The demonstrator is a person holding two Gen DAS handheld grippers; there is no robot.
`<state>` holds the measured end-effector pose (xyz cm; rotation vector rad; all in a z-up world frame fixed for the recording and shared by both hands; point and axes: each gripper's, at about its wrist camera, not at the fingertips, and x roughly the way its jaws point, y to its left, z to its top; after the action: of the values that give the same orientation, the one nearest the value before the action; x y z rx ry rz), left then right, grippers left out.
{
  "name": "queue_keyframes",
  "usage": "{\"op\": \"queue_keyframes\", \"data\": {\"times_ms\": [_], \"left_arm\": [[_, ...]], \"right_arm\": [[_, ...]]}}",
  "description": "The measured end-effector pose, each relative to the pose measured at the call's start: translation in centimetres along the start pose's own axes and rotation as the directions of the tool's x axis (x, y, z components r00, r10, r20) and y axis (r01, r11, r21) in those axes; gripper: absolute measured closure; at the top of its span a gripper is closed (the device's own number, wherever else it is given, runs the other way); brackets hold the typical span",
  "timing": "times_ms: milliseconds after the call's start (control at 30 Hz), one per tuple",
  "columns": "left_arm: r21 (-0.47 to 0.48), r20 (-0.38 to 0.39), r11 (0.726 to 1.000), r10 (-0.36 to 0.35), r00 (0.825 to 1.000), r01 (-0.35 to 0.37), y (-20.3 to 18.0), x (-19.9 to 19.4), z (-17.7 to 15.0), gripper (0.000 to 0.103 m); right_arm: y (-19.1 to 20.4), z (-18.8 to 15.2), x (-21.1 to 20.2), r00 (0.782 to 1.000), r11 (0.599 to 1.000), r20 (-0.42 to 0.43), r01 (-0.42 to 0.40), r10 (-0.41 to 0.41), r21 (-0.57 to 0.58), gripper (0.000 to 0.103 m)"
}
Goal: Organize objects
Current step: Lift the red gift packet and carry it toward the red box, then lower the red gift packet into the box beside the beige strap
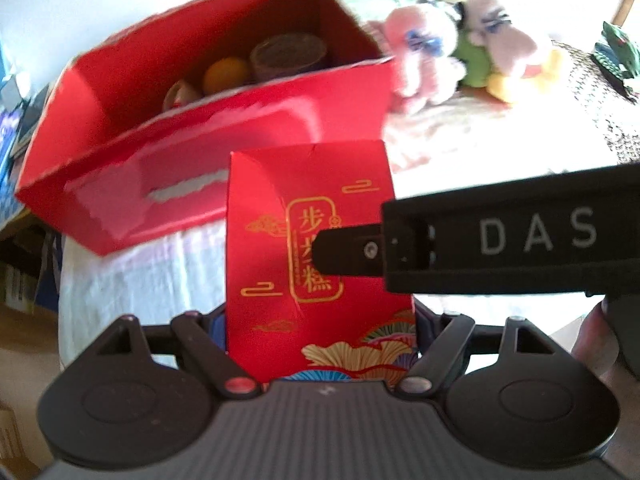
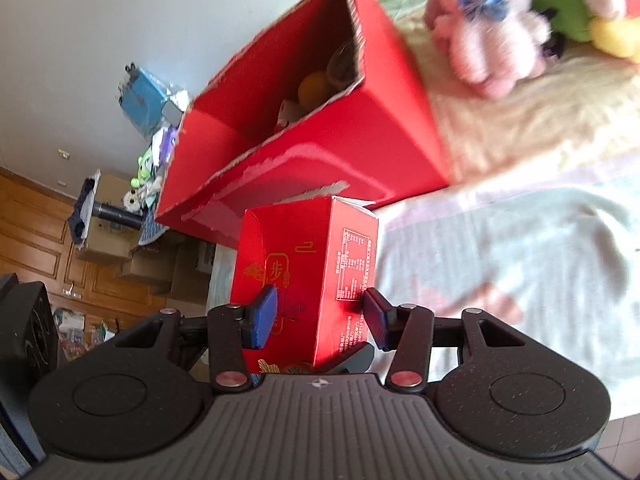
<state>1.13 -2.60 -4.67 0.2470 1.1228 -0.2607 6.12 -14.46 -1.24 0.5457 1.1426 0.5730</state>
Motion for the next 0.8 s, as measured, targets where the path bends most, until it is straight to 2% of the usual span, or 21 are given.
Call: {"op": "queue_keyframes", "data": {"times_ms": [33, 267, 433, 600, 800], "left_arm": [[0.009, 0.007, 1.000, -0.001, 1.000, 0.001, -0.8, -0.6, -0.8, 0.024], [0.064, 0.061, 0.998, -0.026, 0.998, 0.022, -3.5, -3.7, 1.0, 0.024], [0.108, 0.130, 0.994, -0.035, 0.991, 0.021, -5.4, -5.6, 2.7, 0.024], [0.128, 0.194, 0.992, -0.041, 0.980, 0.016, -6.2, -7.2, 4.6, 0.024], [0.129, 0.245, 0.992, -0.046, 0.968, 0.014, -5.1, -8.0, 7.1, 0.024]], "right_arm": [[-0.1, 0.0, -0.4, 1.000, 1.000, 0.012, -0.002, 0.002, 0.003, 0.052], [-1.0, 0.6, -3.2, 0.995, 0.999, 0.100, -0.022, 0.019, 0.030, 0.052], [-1.2, 1.7, -5.6, 0.984, 0.999, 0.176, -0.039, 0.033, 0.032, 0.052], [-1.2, 3.0, -7.3, 0.969, 0.998, 0.244, -0.053, 0.048, 0.014, 0.052], [-0.9, 5.3, -7.4, 0.957, 0.998, 0.283, -0.068, 0.068, -0.009, 0.052]]}}
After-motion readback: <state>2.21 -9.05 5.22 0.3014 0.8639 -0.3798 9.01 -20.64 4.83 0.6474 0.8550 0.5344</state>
